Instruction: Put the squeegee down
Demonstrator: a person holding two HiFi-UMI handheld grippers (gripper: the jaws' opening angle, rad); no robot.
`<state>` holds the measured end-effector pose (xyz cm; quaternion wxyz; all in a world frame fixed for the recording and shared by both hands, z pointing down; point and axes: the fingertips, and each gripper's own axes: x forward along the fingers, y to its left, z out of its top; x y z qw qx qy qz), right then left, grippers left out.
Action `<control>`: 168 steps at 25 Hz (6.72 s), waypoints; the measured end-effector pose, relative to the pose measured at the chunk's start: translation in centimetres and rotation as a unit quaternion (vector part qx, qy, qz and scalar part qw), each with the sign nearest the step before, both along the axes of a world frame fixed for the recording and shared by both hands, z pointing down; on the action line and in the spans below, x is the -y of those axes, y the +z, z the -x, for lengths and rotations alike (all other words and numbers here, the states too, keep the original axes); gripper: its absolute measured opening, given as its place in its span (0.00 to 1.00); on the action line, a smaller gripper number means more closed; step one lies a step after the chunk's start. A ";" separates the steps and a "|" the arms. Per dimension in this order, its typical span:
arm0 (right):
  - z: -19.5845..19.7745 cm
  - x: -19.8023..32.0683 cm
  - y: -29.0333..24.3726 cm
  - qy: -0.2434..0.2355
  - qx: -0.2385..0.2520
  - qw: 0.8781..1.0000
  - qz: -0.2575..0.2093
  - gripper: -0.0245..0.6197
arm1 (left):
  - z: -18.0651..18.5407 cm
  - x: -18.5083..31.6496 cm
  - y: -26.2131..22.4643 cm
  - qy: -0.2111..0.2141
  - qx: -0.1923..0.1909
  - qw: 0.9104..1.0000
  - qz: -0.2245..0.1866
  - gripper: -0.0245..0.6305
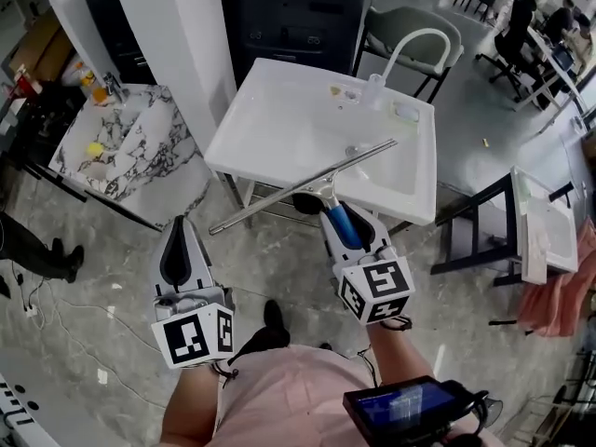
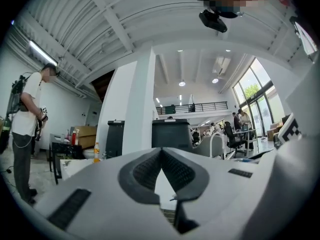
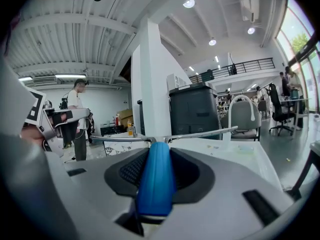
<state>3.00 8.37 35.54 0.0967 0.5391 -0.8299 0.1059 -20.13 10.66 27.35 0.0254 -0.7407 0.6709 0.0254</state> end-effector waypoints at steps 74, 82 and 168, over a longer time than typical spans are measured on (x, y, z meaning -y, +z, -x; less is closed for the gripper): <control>6.0 31.7 10.1 -0.319 -0.004 0.941 0.112 0.24 | 4.3 31.9 1.8 -0.075 0.038 0.996 0.020 0.05; 6.9 31.0 13.6 -0.348 -0.007 0.927 0.139 0.24 | 5.4 31.9 2.3 -0.075 0.050 0.995 0.030 0.05; 4.5 33.8 -4.6 -0.139 0.039 0.987 -0.071 0.08 | -4.7 33.3 -3.8 0.041 0.040 0.997 -0.046 0.05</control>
